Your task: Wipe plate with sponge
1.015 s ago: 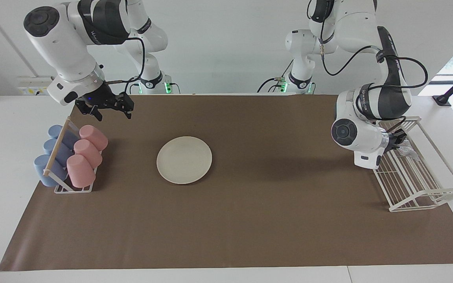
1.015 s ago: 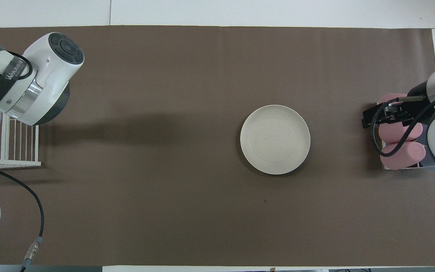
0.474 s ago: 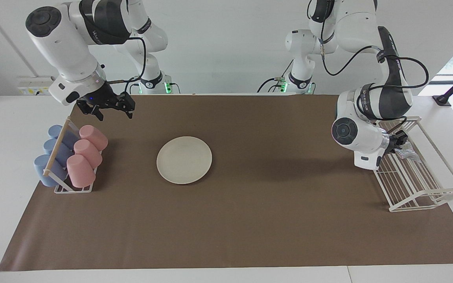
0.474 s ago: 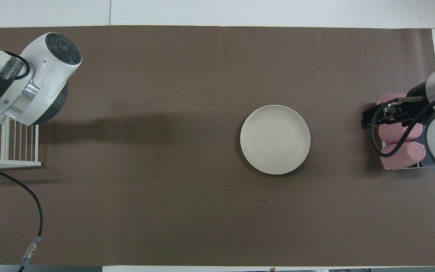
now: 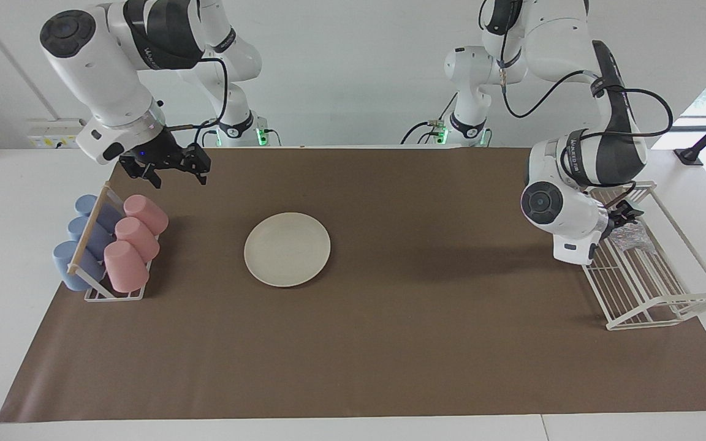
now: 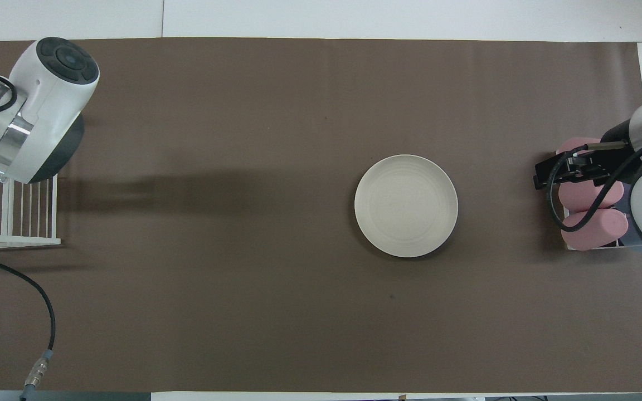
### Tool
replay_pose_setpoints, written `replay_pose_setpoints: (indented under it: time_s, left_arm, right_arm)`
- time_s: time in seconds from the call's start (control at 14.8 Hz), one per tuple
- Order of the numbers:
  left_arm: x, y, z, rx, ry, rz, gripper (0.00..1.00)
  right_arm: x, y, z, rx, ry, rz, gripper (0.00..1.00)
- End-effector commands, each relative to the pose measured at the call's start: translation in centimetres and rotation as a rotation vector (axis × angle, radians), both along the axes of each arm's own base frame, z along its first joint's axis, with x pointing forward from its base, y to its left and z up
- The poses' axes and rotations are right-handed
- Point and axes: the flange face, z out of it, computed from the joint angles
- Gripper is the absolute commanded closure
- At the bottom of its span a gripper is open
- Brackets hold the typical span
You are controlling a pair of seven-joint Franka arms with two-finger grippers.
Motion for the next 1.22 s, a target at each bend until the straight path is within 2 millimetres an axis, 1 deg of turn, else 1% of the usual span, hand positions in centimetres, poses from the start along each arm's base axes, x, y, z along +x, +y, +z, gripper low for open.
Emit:
replay_pose_setpoints:
  time_s: [0.0, 0.07, 0.14, 0.27, 0.41, 0.47, 0.54, 0.61, 0.74, 0.81, 0.95, 1.08, 1.15]
  left_arm:
    - [-0.8, 1.0, 4.2, -0.136, -0.046, 0.018, 0.00]
    - [-1.0, 1.5, 5.2, -0.169, -0.048, 0.015, 0.00]
    - [-1.3, 1.6, 6.0, -0.218, -0.049, 0.019, 0.00]
    - [-1.9, 2.7, 9.0, -0.370, -0.097, 0.065, 0.00]
    - [-3.8, 2.9, 12.9, -0.513, -0.139, 0.075, 0.00]
    - [-5.1, 3.0, 15.0, -0.582, -0.150, 0.064, 0.00]
    - [-6.1, 3.0, 16.5, -0.628, -0.148, 0.049, 0.00]
    - [-7.1, 3.2, 17.5, -0.674, -0.130, 0.044, 0.00]
    - [-9.0, 2.7, 19.3, -0.746, -0.099, 0.000, 0.00]
    - [-9.9, 2.5, 19.5, -0.763, -0.068, -0.017, 0.00]
    - [-10.6, 1.6, 19.5, -0.854, -0.045, -0.033, 0.00]
    - [-11.1, 1.5, 18.6, -0.867, -0.044, -0.033, 0.00]
    - [-11.0, 1.2, 17.7, -0.865, -0.040, -0.034, 0.00]
  right_arm:
    - [0.2, -0.4, 1.1, -0.054, -0.077, -0.005, 0.00]
    - [0.3, -0.4, 1.2, -0.061, -0.089, -0.003, 0.00]
    - [0.3, -0.4, 1.4, -0.070, -0.094, -0.002, 0.00]
    - [0.1, -0.5, 1.8, -0.077, -0.102, -0.002, 0.00]
    - [0.2, -0.4, 1.8, -0.077, -0.106, -0.002, 0.00]
    - [0.3, -0.4, 1.8, -0.077, -0.114, -0.001, 0.00]
    - [0.4, -0.4, 1.9, -0.076, -0.123, 0.004, 0.00]
    - [0.3, -0.4, 1.9, -0.076, -0.120, 0.005, 0.00]
    - [0.3, -0.5, 1.9, -0.076, -0.115, 0.001, 0.00]
    - [0.3, -0.5, 2.0, -0.075, -0.121, -0.004, 0.00]
    - [0.4, -0.5, 2.2, -0.067, -0.127, -0.006, 0.00]
    - [0.5, -0.6, 3.3, -0.074, -0.149, -0.007, 0.00]
    - [0.4, -0.6, 3.5, -0.074, -0.152, -0.007, 0.00]
